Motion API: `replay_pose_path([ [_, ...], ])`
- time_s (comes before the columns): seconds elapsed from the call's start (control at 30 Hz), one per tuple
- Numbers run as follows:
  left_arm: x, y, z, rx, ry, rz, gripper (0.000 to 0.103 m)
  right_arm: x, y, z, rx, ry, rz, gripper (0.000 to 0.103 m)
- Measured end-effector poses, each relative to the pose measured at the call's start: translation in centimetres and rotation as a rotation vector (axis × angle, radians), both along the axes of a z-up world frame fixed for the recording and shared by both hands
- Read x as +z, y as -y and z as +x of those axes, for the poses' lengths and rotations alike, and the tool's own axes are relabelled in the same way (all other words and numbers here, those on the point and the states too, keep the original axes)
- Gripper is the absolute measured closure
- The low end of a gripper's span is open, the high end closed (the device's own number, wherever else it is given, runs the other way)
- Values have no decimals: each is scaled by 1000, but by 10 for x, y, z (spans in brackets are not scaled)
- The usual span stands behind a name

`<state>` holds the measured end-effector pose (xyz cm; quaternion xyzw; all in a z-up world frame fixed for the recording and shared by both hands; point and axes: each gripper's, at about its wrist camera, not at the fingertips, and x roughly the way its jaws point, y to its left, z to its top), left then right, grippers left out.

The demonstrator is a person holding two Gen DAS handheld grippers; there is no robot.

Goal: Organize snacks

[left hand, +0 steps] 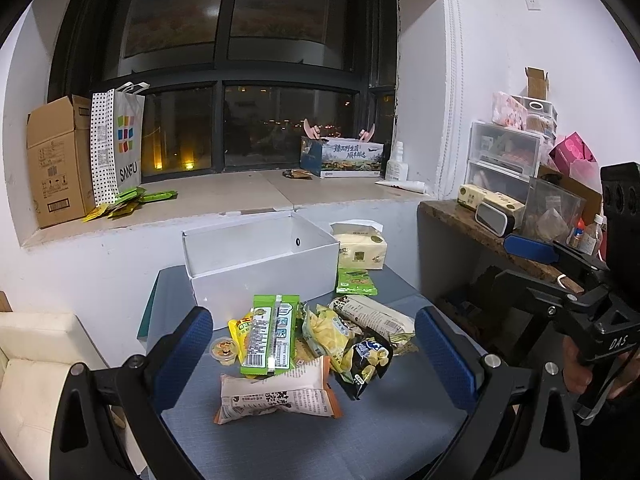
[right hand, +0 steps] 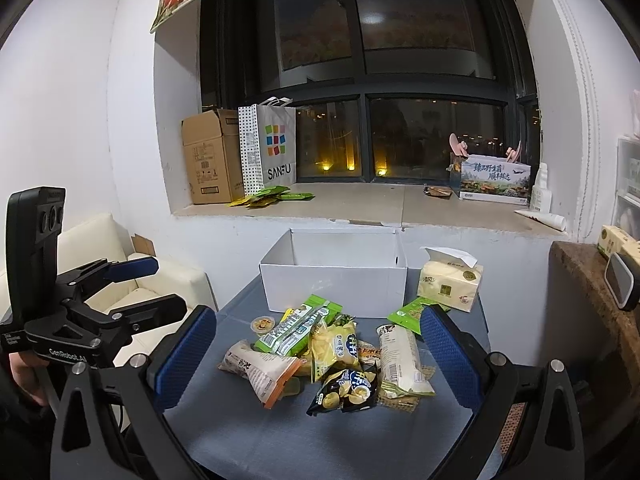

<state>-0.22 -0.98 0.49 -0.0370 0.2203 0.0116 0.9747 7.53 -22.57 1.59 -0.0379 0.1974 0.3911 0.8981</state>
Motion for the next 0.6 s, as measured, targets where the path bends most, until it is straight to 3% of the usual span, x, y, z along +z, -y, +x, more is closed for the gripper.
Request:
replay_pose_path([
  [0.6, -1, 1, 0, -5, -1, 6, 0, 1, 1, 1, 3, -4, 2, 0],
])
